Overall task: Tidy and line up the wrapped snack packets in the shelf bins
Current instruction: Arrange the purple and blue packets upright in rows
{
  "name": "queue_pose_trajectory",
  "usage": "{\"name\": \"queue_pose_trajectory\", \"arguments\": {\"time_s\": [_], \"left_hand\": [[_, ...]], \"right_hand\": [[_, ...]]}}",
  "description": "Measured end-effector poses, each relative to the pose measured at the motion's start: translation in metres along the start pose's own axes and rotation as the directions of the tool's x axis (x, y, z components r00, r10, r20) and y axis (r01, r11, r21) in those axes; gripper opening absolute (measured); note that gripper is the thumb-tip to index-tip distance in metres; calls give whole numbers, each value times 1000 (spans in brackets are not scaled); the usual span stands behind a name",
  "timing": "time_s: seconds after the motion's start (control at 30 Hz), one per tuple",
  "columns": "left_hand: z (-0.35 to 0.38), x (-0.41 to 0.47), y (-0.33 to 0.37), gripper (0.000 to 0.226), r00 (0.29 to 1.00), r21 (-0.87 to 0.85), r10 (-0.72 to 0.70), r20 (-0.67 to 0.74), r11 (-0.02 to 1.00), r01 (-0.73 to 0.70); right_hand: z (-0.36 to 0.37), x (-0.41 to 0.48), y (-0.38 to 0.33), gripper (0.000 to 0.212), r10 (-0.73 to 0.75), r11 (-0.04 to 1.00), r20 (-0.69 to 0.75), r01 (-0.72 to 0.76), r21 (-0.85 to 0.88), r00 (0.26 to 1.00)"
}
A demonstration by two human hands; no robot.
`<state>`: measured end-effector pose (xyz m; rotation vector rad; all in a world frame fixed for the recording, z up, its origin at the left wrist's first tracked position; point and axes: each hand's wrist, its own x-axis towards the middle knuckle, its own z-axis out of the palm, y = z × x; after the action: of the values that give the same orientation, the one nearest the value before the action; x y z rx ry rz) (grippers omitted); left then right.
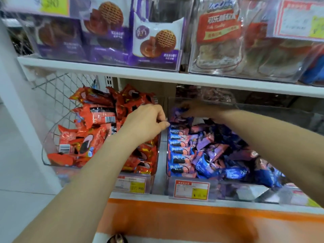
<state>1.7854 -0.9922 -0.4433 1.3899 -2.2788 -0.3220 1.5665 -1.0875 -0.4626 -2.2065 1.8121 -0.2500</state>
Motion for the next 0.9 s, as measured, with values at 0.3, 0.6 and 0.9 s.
{"name": "queue_pose_trajectory", "arguments": {"time_s": [0.3, 0.6, 0.9], "left_hand": [[-4, -5, -2, 16, 998, 10, -35, 48, 999, 34], [-5, -5, -1, 16, 997, -4, -44, 68, 999, 45], [-3, -4, 6, 17, 995, -8, -46, 93, 999, 47]], "right_hand": [[12, 3, 2, 38, 145, 979, 84, -155, 133, 986], [0, 8, -4, 13, 216, 923, 10, -207, 324, 976], [-8, 3, 4, 35, 318, 848, -55, -258, 463, 947]]}}
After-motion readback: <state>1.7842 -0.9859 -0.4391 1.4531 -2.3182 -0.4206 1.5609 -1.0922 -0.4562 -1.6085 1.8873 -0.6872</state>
